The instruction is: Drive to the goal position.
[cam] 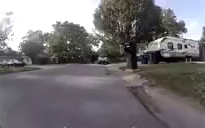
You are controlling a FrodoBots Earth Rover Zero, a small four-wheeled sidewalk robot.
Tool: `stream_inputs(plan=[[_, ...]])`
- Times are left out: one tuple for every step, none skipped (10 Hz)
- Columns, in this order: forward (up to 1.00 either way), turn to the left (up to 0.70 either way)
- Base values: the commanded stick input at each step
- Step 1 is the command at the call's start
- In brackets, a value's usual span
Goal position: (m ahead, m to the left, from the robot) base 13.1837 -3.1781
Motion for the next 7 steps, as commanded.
stream_inputs(plan=[[0.85,0.28],[0.85,0.25],[0.85,0.0],[0.85,0.0],[0.85,0.0],[0.85,0.0],[0.85,0.0]])
